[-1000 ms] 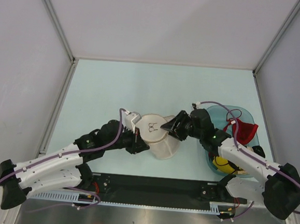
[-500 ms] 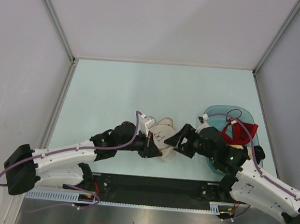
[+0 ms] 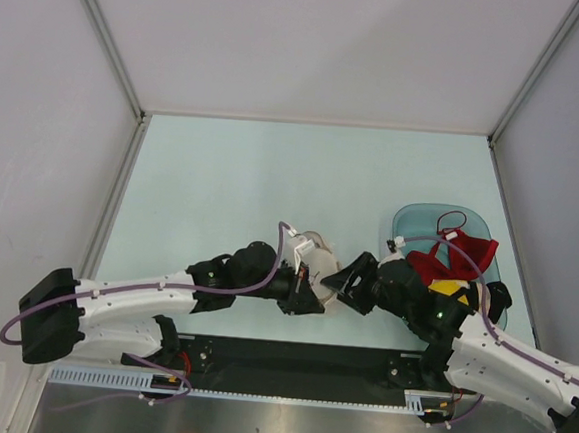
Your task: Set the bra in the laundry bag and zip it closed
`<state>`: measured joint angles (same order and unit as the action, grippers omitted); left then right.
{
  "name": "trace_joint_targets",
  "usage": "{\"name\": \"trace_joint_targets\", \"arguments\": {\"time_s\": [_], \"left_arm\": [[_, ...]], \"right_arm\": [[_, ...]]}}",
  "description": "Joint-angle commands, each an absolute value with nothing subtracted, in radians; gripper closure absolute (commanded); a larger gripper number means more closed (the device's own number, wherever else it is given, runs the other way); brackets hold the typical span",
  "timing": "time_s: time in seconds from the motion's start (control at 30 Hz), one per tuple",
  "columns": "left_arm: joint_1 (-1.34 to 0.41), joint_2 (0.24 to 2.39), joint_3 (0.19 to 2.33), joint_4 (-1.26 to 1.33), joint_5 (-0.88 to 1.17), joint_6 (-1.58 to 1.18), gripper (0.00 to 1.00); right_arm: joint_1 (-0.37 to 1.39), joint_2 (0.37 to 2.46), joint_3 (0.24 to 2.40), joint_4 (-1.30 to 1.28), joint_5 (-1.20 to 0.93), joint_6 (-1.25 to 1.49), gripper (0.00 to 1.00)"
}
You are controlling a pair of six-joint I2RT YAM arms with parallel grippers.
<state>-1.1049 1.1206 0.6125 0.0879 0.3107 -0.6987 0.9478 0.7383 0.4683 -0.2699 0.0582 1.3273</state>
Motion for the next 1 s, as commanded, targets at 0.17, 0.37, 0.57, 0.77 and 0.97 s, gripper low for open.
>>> {"name": "trace_joint_targets", "arguments": {"time_s": [0.17, 0.37, 0.57, 0.77, 0.97], "left_arm": [[-1.124, 1.175, 0.666, 0.114, 0.322, -0.681, 1.0], [-1.063, 1.098, 0.597, -0.079, 0.172, -0.715, 1.0], [-0.881, 0.874, 0.488, -0.269, 0.118, -0.742, 1.0], [-0.839, 0.652, 0.551, -0.455, 0.048, -0.735, 1.0], [-0.85, 0.701, 0.563, -0.341, 0.228, -0.709, 1.0]], "right_arm": [[0.856, 0.723, 0.468, -0.238, 0.106, 1.312, 0.85], [0.703, 0.71, 0.465, -0.241, -0.04, 1.195, 1.0], [0.592, 0.796, 0.501, -0.186, -0.191, 1.079, 1.0], [0.496, 0.905, 0.564, -0.086, -0.284, 1.014, 1.0], [0.479, 1.115, 0.666, -0.034, -0.342, 0.941, 1.0]]}}
